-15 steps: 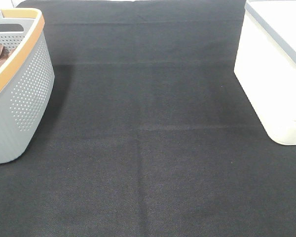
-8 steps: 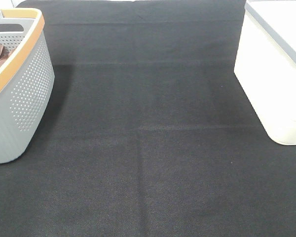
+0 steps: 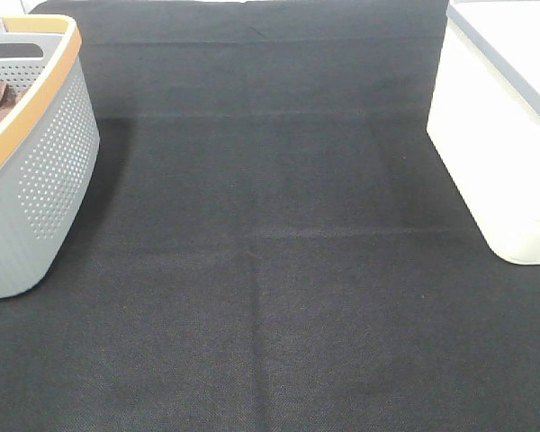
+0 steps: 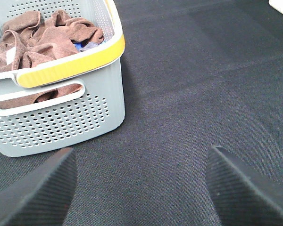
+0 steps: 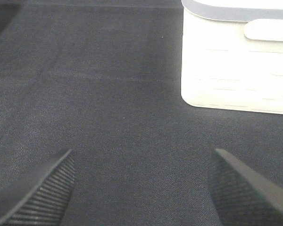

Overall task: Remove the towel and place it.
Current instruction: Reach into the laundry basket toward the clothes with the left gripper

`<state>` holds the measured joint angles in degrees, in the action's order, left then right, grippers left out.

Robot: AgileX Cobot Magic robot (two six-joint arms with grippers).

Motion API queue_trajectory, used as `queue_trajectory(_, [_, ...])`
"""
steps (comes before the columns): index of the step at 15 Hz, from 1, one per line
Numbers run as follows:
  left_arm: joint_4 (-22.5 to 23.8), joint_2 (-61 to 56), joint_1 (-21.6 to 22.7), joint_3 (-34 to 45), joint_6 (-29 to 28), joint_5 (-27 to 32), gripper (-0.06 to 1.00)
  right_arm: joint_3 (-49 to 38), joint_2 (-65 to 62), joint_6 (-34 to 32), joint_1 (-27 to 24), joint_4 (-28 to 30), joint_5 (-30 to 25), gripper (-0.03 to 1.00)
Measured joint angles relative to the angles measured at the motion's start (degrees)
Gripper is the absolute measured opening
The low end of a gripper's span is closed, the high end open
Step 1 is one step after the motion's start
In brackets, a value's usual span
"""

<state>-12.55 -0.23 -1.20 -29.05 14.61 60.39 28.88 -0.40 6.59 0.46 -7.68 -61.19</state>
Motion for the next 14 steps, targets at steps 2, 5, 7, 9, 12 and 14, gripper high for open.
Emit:
queue_trajectory(2, [0.0, 0.0, 0.0, 0.0, 0.0, 0.0, 0.73, 0.0, 0.0, 0.0, 0.0, 0.0, 0.0, 0.74])
queue_trajectory(5, [0.0, 0.0, 0.0, 0.0, 0.0, 0.0, 0.73, 0.0, 0.0, 0.0, 0.0, 0.0, 0.0, 0.74])
queue_trajectory(7, [0.0, 0.0, 0.0, 0.0, 0.0, 0.0, 0.73, 0.0, 0.0, 0.0, 0.0, 0.0, 0.0, 0.74])
queue_trajectory(9, [0.0, 0.0, 0.0, 0.0, 0.0, 0.0, 0.73, 0.0, 0.0, 0.0, 0.0, 0.0, 0.0, 0.74])
queue_trajectory(12, [0.0, 0.0, 0.0, 0.0, 0.0, 0.0, 0.73, 0.0, 0.0, 0.0, 0.0, 0.0, 0.0, 0.74])
queue_trajectory(14, [0.0, 0.0, 0.0, 0.0, 0.0, 0.0, 0.73, 0.0, 0.0, 0.0, 0.0, 0.0, 0.0, 0.74])
